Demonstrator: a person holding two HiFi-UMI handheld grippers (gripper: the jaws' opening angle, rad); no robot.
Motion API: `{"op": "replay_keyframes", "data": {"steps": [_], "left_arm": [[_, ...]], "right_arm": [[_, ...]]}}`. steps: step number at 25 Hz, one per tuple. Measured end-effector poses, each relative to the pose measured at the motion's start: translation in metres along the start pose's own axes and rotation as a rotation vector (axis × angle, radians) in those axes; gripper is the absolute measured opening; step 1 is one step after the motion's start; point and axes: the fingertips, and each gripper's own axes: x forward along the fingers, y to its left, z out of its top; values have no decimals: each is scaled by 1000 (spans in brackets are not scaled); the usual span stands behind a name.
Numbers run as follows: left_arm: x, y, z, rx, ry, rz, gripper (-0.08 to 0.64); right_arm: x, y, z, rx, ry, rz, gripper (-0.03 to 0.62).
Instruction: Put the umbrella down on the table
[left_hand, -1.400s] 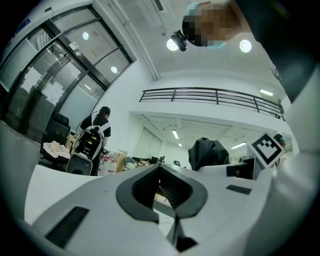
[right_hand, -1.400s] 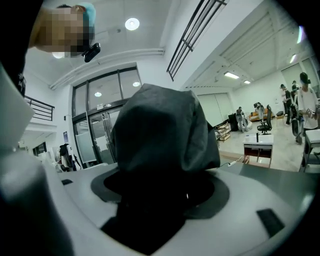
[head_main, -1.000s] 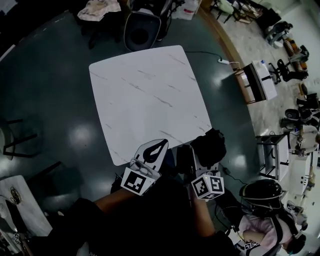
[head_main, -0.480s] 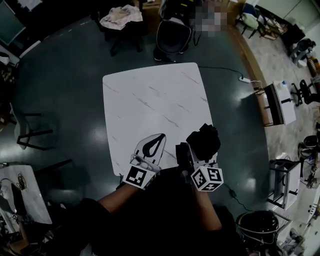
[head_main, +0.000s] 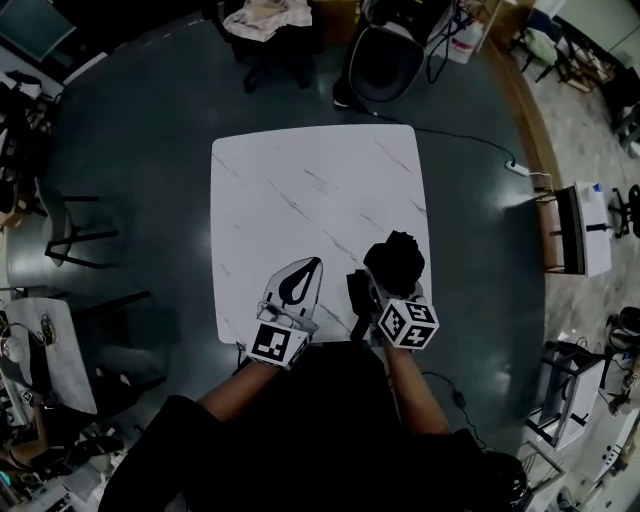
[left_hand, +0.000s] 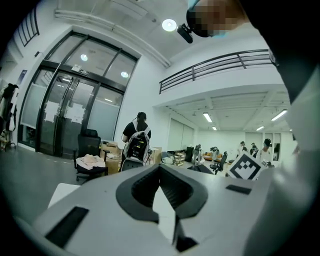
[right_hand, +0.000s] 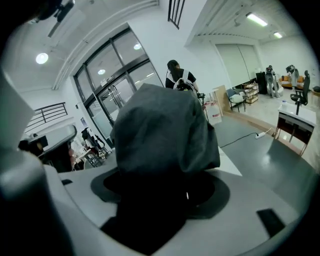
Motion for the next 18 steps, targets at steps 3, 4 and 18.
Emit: {"op": "replay_keyframes", "data": {"steps": [3, 4, 18], "left_arm": [[7, 5, -2, 12, -8, 32, 6], [10, 8, -1, 7, -10, 49, 6], [11, 11, -22, -31, 38, 158, 6]], "right_arm": [[24, -17, -14, 24, 55, 10, 336], [33, -22, -21, 34, 78, 15, 336], [115, -63, -87, 83, 297, 4, 336]]}}
